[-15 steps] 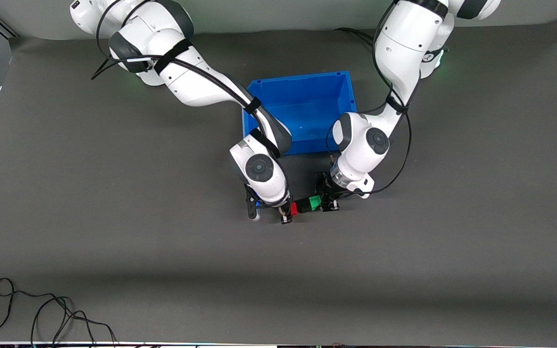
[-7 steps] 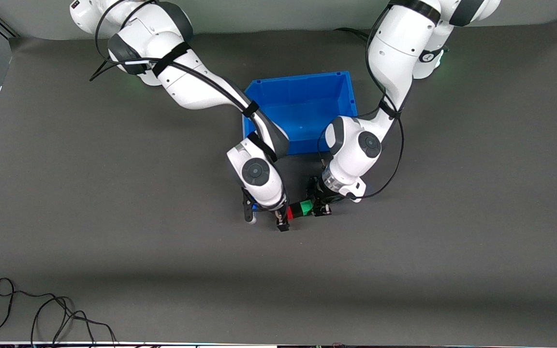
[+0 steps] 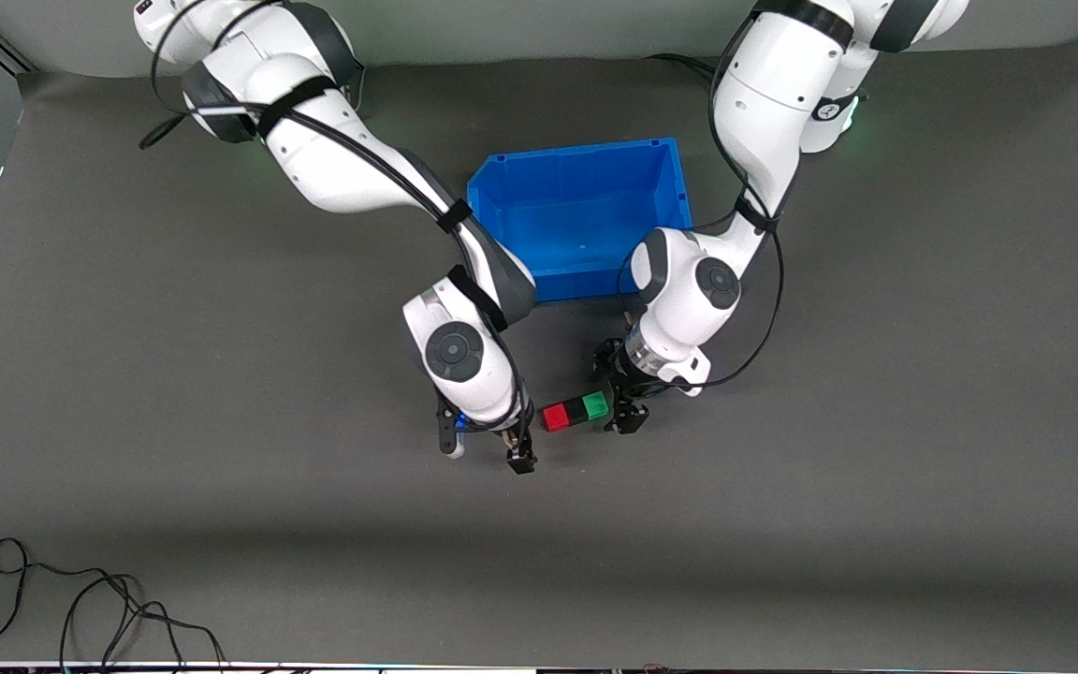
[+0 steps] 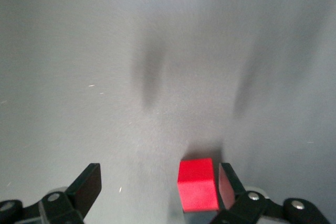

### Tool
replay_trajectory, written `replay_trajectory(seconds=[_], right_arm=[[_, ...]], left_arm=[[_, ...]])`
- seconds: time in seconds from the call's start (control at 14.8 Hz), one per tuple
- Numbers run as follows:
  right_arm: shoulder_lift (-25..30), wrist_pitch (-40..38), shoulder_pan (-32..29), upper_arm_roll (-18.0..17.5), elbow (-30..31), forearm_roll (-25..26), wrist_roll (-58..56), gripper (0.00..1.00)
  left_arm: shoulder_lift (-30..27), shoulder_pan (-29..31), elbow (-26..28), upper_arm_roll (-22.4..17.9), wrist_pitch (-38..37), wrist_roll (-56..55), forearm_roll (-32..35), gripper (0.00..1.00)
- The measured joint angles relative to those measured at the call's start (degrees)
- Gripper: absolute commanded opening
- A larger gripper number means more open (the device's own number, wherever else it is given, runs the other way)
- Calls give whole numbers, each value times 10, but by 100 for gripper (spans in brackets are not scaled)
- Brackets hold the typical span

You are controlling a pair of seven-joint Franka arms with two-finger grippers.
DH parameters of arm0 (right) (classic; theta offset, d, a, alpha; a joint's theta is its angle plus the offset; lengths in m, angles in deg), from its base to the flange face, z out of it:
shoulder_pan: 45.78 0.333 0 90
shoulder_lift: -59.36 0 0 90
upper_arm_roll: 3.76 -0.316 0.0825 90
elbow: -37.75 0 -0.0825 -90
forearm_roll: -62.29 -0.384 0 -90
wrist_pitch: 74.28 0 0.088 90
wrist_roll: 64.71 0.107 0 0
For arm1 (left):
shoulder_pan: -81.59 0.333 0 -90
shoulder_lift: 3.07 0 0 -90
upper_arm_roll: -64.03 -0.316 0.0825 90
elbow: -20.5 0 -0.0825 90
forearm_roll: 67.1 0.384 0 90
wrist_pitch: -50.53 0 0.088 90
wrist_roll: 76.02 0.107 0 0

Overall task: Attach green and red cubes to black cube
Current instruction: 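Open the right gripper and withdraw while the left gripper releases and withdraws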

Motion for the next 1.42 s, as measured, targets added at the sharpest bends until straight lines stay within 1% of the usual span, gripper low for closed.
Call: replay_trajectory(seconds=[0.13, 0.2, 0.27, 0.4, 0.54, 0.61, 0.74, 0.88, 0.94, 1.08, 1.21, 1.42], right_arm=[[43, -76, -14, 0, -4, 0, -53, 99], [68, -116, -23, 0, -4, 0, -86, 99], [93, -154, -34, 1, -5, 0, -120, 99], [147, -240, -59, 1, -5, 0, -202, 99], [197, -326, -86, 1, -4, 0, -298, 99], [219, -367, -99, 2, -4, 0, -345, 99], [258, -432, -131, 3, -3, 0, -426, 99], [290, -484, -168, 4, -3, 0, -515, 99], [305, -507, -187, 5, -2, 0, -560, 99], [334, -546, -225, 6, 5, 2, -654, 99], [364, -570, -255, 16, 17, 4, -745, 100], [401, -583, -262, 74, 37, 5, -881, 100]], left_arm=[[-27, 15, 4, -17, -49, 70, 1, 100], [-48, 22, 11, -34, -83, 111, 1, 100], [-71, 26, 19, -57, -124, 153, 1, 100], [-117, 30, 33, -121, -234, 240, 21, 100], [-151, 34, 37, -185, -333, 311, 76, 100], [-165, 36, 37, -211, -370, 347, 106, 100], [-191, 38, 37, -255, -432, 428, 159, 100], [-215, 38, 32, -290, -482, 503, 207, 100], [-228, 38, 23, -306, -511, 536, 234, 100], [-251, 39, -12, -328, -580, 597, 286, 100], [-266, 42, -59, -335, -639, 663, 326, 100], [-272, 48, -122, -338, -693, 760, 349, 100]])
